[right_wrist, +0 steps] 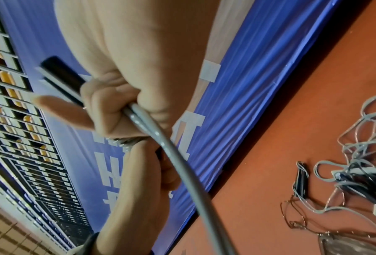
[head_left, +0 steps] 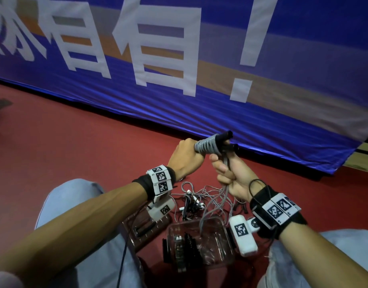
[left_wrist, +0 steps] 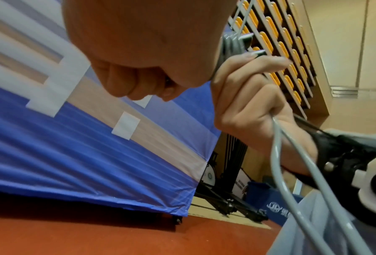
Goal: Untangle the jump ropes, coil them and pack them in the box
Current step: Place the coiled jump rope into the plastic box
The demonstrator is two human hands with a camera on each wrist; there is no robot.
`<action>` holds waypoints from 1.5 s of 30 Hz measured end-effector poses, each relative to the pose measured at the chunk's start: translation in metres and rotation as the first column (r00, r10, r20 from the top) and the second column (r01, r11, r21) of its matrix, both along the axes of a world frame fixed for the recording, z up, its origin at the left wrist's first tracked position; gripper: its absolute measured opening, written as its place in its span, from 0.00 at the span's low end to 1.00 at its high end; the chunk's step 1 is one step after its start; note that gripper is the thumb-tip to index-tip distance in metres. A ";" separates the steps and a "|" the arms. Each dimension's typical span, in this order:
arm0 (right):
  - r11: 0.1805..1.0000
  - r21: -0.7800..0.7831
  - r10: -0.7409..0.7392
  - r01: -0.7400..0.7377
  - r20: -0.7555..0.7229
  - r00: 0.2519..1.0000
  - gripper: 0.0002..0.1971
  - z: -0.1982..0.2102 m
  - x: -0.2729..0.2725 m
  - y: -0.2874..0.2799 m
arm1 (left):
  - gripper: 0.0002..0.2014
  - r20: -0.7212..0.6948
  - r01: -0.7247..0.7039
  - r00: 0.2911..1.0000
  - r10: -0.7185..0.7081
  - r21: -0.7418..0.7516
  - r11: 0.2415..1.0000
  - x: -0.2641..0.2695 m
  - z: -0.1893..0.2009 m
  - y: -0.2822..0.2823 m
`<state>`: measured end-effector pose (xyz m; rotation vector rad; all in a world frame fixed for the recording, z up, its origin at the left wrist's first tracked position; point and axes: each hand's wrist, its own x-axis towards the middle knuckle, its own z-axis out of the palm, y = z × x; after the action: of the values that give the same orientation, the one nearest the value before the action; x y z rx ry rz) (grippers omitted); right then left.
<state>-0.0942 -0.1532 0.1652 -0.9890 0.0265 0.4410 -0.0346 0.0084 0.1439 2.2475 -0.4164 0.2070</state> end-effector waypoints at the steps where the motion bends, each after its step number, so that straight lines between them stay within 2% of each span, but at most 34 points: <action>1: 0.998 0.042 -0.036 0.038 -0.038 0.999 0.20 -0.001 0.002 0.001 | 0.09 -0.073 -0.029 0.997 0.029 -0.002 1.000 -0.002 -0.003 -0.004; 4: 0.986 0.066 -0.143 0.151 -0.109 0.984 0.25 -0.011 0.010 0.005 | 0.10 -0.254 -0.075 0.963 0.094 0.085 0.994 -0.003 -0.011 -0.011; 6: 0.980 0.015 -0.192 0.198 -0.195 0.962 0.25 -0.026 0.018 0.004 | 0.08 -0.221 -0.073 0.965 0.143 0.297 0.952 0.000 -0.015 -0.012; 8: 0.978 -0.027 -0.202 0.205 -0.334 0.921 0.21 -0.044 0.022 0.003 | 0.10 -0.096 -0.084 0.981 0.166 0.564 0.821 0.004 -0.019 -0.012; 10: 0.975 -0.076 -0.219 0.207 -0.432 0.875 0.18 -0.058 0.022 0.003 | 0.13 -0.051 -0.072 0.986 0.156 0.717 0.693 0.006 -0.027 -0.012; 13: 0.973 -0.149 -0.229 0.177 -0.507 0.831 0.17 -0.067 0.020 0.006 | 0.12 -0.073 -0.034 0.984 0.164 0.822 0.568 0.008 -0.040 -0.013; 16: 0.938 -0.346 -0.168 -0.004 -0.467 0.868 0.14 -0.064 0.020 0.002 | 0.10 -0.071 -0.008 0.986 0.150 0.881 0.472 0.010 -0.045 -0.013; 17: 0.871 -0.482 -0.132 -0.095 -0.415 0.900 0.12 -0.062 0.020 -0.001 | 0.09 -0.069 0.001 0.988 0.139 0.897 0.441 0.011 -0.044 -0.014; 18: 0.723 -0.667 -0.074 -0.181 -0.336 0.939 0.09 -0.060 0.019 -0.003 | 0.10 -0.074 0.015 0.989 0.127 0.911 0.412 0.011 -0.044 -0.014; 19: 0.492 -0.844 -0.003 -0.213 -0.247 0.969 0.06 -0.058 0.017 -0.004 | 0.10 -0.095 0.045 0.989 0.111 0.920 0.388 0.012 -0.044 -0.014; 20: 0.247 -0.955 0.077 -0.166 -0.151 0.986 0.05 -0.059 0.015 -0.006 | 0.10 -0.138 0.094 0.986 0.094 0.926 0.366 0.012 -0.044 -0.012; 21: 0.053 -0.996 0.169 -0.075 -0.065 0.983 0.06 -0.059 0.012 -0.007 | 0.09 -0.184 0.148 0.980 0.077 0.928 0.341 0.012 -0.045 -0.009; 22: -0.060 -0.998 0.265 0.021 0.004 0.964 0.11 -0.061 0.010 -0.009 | 0.08 -0.223 0.195 0.973 0.058 0.929 0.315 0.013 -0.046 -0.007; 24: -0.136 -0.979 0.438 0.153 0.079 0.895 0.17 -0.062 0.007 -0.014 | 0.09 -0.244 0.238 0.970 -0.009 0.939 0.249 0.011 -0.047 -0.004; 27: -0.165 -0.948 0.599 0.271 0.122 0.791 0.16 -0.061 0.009 -0.019 | 0.08 -0.234 0.251 0.964 -0.128 0.957 0.145 0.008 -0.047 -0.005; 29: -0.187 -0.932 0.650 0.309 0.118 0.751 0.20 -0.062 0.011 -0.016 | 0.08 -0.214 0.237 0.955 -0.203 0.967 0.095 0.009 -0.046 -0.004; 32: -0.164 -0.968 0.617 0.191 0.050 0.785 0.24 -0.067 0.013 -0.014 | 0.07 -0.154 0.181 0.930 -0.332 0.982 0.051 0.014 -0.039 0.000; 36: 0.004 -0.999 0.524 0.042 0.038 0.851 0.29 -0.068 0.017 -0.017 | 0.08 -0.040 0.103 0.880 -0.474 0.989 0.108 0.020 -0.026 0.006; 37: 0.020 -0.999 0.513 0.029 0.035 0.858 0.29 -0.068 0.018 -0.018 | 0.09 -0.008 0.085 0.864 -0.503 0.988 0.130 0.022 -0.023 0.007; 39: 0.074 -0.997 0.527 0.002 0.041 0.849 0.19 -0.068 0.021 -0.017 | 0.09 0.039 0.058 0.839 -0.542 0.985 0.162 0.027 -0.015 0.011; 42: 0.282 -0.951 0.533 -0.129 0.044 0.845 0.17 -0.062 0.020 -0.013 | 0.07 0.063 0.064 0.816 -0.574 0.978 0.198 0.031 0.000 0.018; 45: 0.397 -0.891 0.537 -0.219 0.032 0.843 0.23 -0.054 0.019 -0.009 | 0.03 0.098 0.055 0.780 -0.618 0.973 0.224 0.034 0.011 0.025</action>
<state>-0.0753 -0.1626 0.1110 -2.1279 -0.3262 0.7219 -0.0001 0.0329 0.1546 3.1419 -1.7557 0.3298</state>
